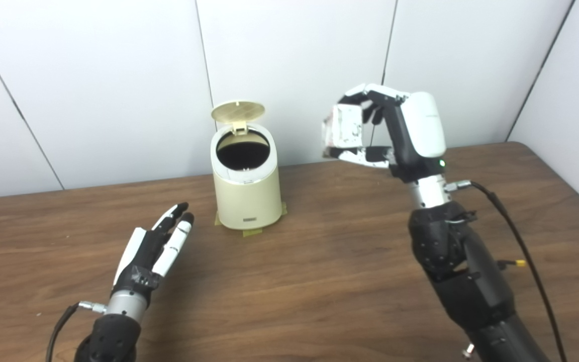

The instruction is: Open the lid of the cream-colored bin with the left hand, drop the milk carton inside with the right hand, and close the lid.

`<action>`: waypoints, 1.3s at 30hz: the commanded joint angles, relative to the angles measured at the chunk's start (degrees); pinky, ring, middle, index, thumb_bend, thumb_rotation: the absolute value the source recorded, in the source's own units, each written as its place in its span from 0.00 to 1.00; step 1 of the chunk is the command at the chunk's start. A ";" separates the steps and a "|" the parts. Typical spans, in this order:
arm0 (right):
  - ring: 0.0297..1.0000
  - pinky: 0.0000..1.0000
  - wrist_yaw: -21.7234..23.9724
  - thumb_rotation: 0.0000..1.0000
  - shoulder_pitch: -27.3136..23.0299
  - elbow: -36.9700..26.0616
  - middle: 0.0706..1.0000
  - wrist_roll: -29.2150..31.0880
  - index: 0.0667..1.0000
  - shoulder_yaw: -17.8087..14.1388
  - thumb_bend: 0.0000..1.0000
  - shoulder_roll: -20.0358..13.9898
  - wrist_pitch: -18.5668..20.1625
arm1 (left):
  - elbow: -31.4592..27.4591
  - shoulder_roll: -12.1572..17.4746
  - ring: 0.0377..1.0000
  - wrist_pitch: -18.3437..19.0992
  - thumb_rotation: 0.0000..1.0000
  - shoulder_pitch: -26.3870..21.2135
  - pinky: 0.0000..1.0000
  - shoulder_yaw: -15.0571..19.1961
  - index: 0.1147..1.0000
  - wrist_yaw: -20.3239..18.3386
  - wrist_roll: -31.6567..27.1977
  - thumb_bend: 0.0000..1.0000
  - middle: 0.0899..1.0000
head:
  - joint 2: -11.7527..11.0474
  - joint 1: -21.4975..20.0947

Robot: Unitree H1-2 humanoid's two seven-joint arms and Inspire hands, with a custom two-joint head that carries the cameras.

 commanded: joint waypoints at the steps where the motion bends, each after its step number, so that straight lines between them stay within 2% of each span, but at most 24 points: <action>1: 0.38 0.30 -1.82 0.00 -4.97 -2.37 0.50 -1.53 0.48 0.52 0.49 2.49 -1.45 | -0.26 -0.66 1.00 -2.79 0.99 -2.08 0.98 -0.45 0.93 1.50 1.01 0.49 0.98 | 0.04 0.44; 6: 0.37 0.31 -2.44 0.00 -9.22 1.26 0.48 -1.25 0.47 1.43 0.50 7.75 -2.39 | -0.09 -2.05 0.99 -3.88 1.00 -1.82 0.96 -0.98 0.94 2.19 2.18 0.48 0.98 | -0.40 2.61; 13: 0.36 0.31 -3.91 0.00 -13.42 7.16 0.47 -1.40 0.48 1.68 0.49 9.98 -3.80 | -0.32 -4.30 0.99 -3.46 1.00 -0.87 0.96 -1.38 0.95 3.27 2.76 0.50 0.99 | -1.02 4.99; 19: 0.36 0.32 -4.25 0.00 -15.33 11.13 0.47 -0.51 0.48 2.01 0.49 10.02 -5.57 | -0.37 -5.59 0.99 -3.55 1.00 -0.29 0.95 -1.55 0.96 4.19 3.42 0.49 0.99 | -1.19 6.65; 27: 0.36 0.32 -4.66 0.00 -15.94 16.25 0.47 1.50 0.49 1.61 0.49 10.57 -6.12 | -1.47 -5.78 0.97 -3.47 1.00 0.58 0.92 -1.07 0.96 4.29 3.82 0.49 0.98 | -1.28 7.19; 39: 0.36 0.32 -4.99 0.00 -14.86 17.33 0.47 2.48 0.49 2.32 0.49 9.99 -7.29 | -1.50 -5.45 0.97 -3.71 1.00 0.62 0.91 -0.46 0.96 4.31 3.54 0.49 0.98 | -1.32 6.82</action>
